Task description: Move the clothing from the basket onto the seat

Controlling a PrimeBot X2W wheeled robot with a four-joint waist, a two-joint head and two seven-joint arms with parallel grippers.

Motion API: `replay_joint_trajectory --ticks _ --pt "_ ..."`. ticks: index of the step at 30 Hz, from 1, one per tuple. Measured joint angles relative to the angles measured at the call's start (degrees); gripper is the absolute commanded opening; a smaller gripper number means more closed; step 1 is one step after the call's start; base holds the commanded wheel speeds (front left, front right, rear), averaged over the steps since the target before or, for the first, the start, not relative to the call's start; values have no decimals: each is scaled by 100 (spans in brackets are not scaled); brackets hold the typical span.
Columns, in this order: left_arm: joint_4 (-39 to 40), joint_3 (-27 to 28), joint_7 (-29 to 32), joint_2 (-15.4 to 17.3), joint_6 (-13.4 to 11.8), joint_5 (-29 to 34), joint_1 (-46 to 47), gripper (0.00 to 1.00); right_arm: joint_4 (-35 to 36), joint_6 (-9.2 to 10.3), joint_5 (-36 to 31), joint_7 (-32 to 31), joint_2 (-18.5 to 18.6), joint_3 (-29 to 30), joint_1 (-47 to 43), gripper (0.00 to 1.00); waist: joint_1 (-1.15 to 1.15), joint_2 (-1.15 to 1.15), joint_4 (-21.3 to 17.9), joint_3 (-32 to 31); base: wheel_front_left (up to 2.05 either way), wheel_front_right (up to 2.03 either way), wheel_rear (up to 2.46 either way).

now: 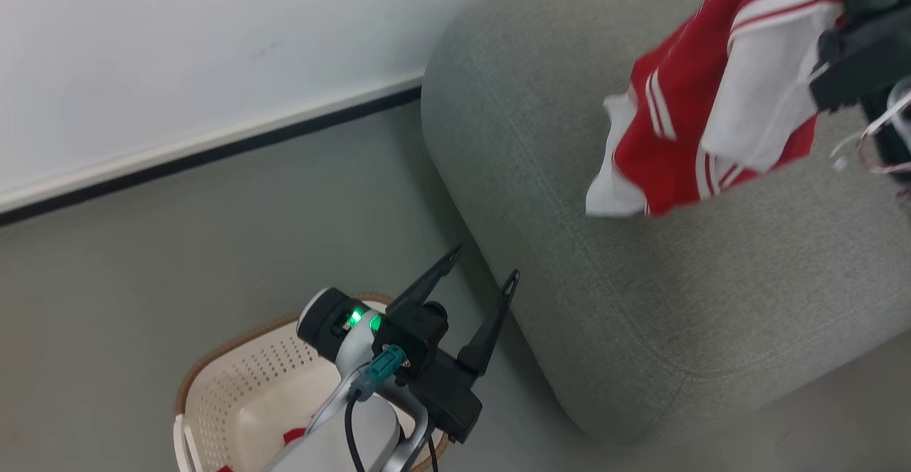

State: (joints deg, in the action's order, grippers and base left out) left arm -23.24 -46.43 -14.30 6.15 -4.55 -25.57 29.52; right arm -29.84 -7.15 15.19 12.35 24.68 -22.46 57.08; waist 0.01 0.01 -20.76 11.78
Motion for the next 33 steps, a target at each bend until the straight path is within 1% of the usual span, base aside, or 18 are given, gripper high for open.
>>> replay_joint_trajectory --ticks 3,7,8,15,18,23,27,33 --pt "180 8 0 85 -5 111 134 100 -70 0 -1 -101 126 90 392 0 0 0 70 233 0 0 0" --pt "434 12 -1 192 -7 219 320 100 -296 0 45 -229 370 324 900 0 0 0 172 552 0 0 0" --pt "547 14 0 261 -35 267 396 100 -413 0 59 -280 467 441 1123 0 0 0 224 716 0 0 0" --pt "832 35 65 480 -52 516 632 100 -720 10 203 -379 753 766 1624 0 1 0 368 1219 0 0 0" --pt "967 68 125 582 -58 589 754 100 -846 63 252 -377 825 876 1776 0 0 1 423 1476 0 0 0" --pt "1188 115 241 723 -98 780 980 100 -1131 141 301 -301 710 913 1825 0 0 0 479 1907 0 0 0" --pt "1280 105 322 787 -98 862 1127 100 -1432 211 322 -168 453 894 1816 0 1 1 487 2225 0 0 0" --pt "1345 19 408 786 -90 955 1284 100 -1957 241 355 -42 125 787 1588 0 0 1 454 2596 0 0 0"
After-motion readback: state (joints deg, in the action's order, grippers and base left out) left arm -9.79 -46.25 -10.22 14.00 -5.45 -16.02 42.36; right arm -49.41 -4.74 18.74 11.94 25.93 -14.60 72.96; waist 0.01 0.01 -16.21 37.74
